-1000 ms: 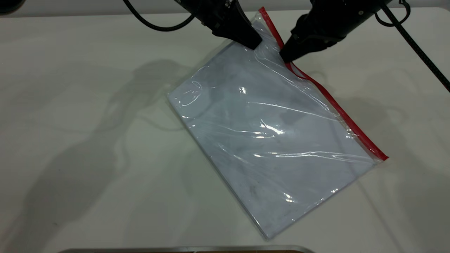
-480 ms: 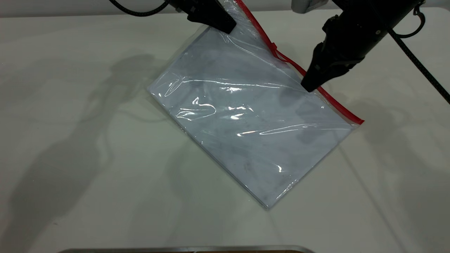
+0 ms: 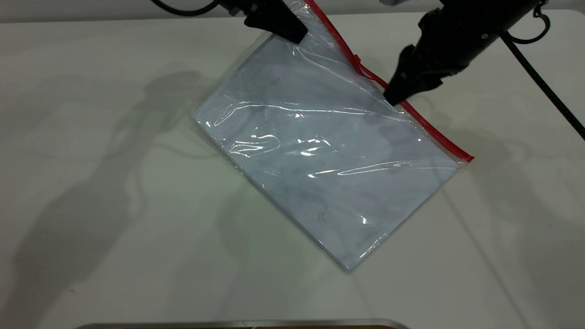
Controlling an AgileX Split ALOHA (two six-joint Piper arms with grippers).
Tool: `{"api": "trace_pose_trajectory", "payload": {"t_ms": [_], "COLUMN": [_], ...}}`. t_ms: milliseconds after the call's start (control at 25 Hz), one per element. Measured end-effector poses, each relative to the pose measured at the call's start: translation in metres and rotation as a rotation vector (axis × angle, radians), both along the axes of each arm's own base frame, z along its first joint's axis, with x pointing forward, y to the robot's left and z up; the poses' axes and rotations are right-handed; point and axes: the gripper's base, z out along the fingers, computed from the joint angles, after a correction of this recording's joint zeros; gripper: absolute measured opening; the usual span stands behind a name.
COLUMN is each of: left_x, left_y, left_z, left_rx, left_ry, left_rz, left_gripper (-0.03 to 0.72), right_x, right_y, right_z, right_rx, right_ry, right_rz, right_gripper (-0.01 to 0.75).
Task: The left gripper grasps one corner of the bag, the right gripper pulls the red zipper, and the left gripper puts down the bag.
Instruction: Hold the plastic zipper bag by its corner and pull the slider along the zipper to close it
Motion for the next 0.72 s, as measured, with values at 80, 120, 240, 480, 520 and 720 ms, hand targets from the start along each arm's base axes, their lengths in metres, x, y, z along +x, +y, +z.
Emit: {"api": "trace_pose_trajectory", "payload": {"t_ms": [80,120,240,480,520,720], "left_x": [0.0,0.0,0.0,0.0,0.0,0.0], "left_y": [0.0,0.0,0.0,0.0,0.0,-0.003], "left_z": [0.0,0.0,0.0,0.0,0.001,0.004], "left_rx": [0.01,0.014,0.022,0.025,0.018,-0.022], "left_ry": [0.054,0.074,0.125,0.184,0.193,0.218], "left_rz": [0.039,0.054,0.091,0.133,0.14,0.156], "left_gripper": [0.053,0.053,0.053,0.053,0.053,0.053], "right_x": [0.002,0.003,0.006,0.01,0.01,0.011], "right_y": [0.001,0.002,0.003,0.007,0.007,0.008], "right_z": [0.001,0.002,0.004,0.008,0.009,0.01], "right_rx": [0.012,0.018,0.037,0.081,0.09,0.107], "right_ry": [-0.032,-0.046,-0.088,-0.146,-0.151,-0.167], "right_rz": [0.005,0.007,0.016,0.021,0.02,0.021], "right_gripper": [0.487,0.501,0.515,0.494,0.487,0.456]}}
